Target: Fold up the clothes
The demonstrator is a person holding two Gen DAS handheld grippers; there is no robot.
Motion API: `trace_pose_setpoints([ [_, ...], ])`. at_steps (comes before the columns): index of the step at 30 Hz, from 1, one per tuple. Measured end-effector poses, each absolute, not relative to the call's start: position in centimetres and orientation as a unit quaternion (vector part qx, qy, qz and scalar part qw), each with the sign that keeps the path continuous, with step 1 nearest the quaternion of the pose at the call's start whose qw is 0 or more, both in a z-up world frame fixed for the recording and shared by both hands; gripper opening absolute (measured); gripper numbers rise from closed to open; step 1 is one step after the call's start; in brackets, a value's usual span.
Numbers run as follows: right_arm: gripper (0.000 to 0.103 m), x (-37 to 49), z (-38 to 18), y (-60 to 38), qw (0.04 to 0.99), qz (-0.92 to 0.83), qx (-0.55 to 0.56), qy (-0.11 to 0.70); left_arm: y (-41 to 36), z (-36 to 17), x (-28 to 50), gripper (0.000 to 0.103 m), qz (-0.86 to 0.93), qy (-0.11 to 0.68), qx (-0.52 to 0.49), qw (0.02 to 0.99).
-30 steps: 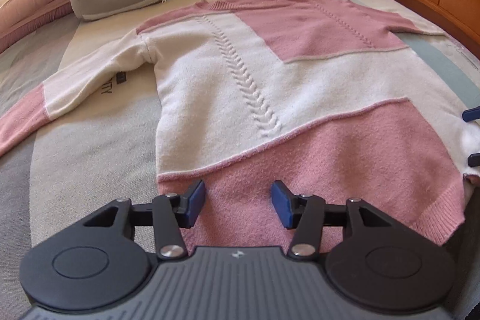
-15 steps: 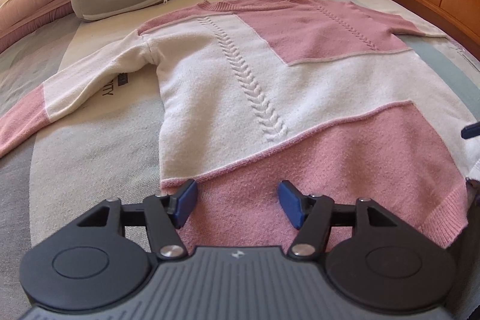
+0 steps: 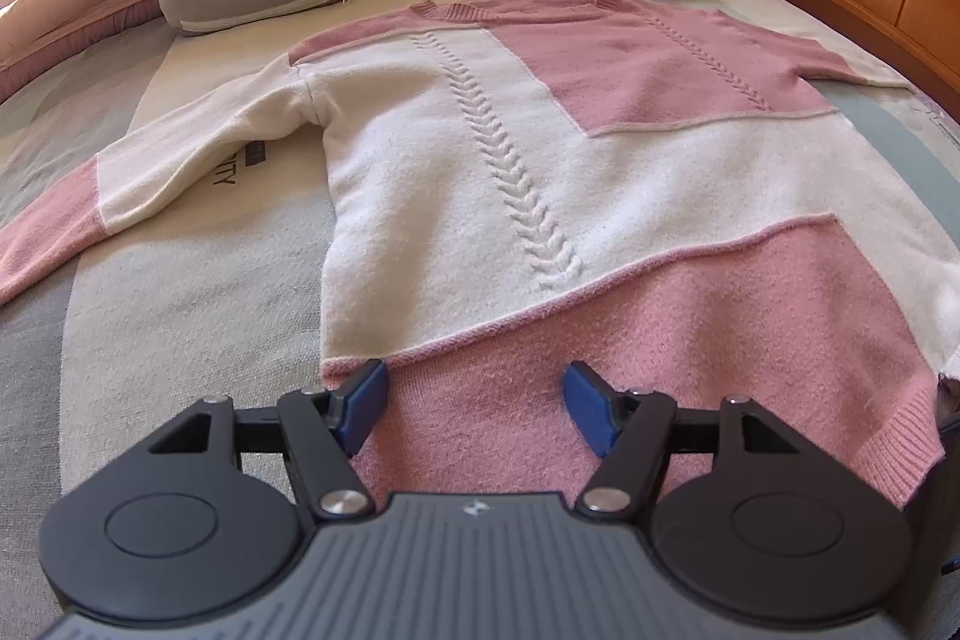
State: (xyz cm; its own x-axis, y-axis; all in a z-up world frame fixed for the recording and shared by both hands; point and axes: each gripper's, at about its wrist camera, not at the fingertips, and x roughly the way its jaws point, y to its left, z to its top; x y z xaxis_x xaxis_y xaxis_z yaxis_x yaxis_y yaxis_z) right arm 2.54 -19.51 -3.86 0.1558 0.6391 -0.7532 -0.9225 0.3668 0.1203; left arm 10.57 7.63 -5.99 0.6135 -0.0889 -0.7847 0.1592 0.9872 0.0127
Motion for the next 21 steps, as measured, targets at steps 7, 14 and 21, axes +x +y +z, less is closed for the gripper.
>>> trace_pose_setpoints([
  [7, 0.070, 2.9, -2.5, -19.0, 0.766, 0.509, -0.203, 0.337, 7.7, -6.1, 10.5, 0.068, -0.070, 0.431, 0.038, 0.899],
  [14, 0.061, 1.6, -4.0, -17.0, 0.778, 0.448, -0.334, 0.287, 7.7, -6.1, 10.5, 0.068, -0.070, 0.431, 0.040, 0.899],
  [21, 0.054, 0.4, -4.9, -16.3, 0.781, 0.416, -0.406, 0.229, 7.6, -6.2, 10.5, 0.069, -0.070, 0.431, 0.042, 0.899],
])
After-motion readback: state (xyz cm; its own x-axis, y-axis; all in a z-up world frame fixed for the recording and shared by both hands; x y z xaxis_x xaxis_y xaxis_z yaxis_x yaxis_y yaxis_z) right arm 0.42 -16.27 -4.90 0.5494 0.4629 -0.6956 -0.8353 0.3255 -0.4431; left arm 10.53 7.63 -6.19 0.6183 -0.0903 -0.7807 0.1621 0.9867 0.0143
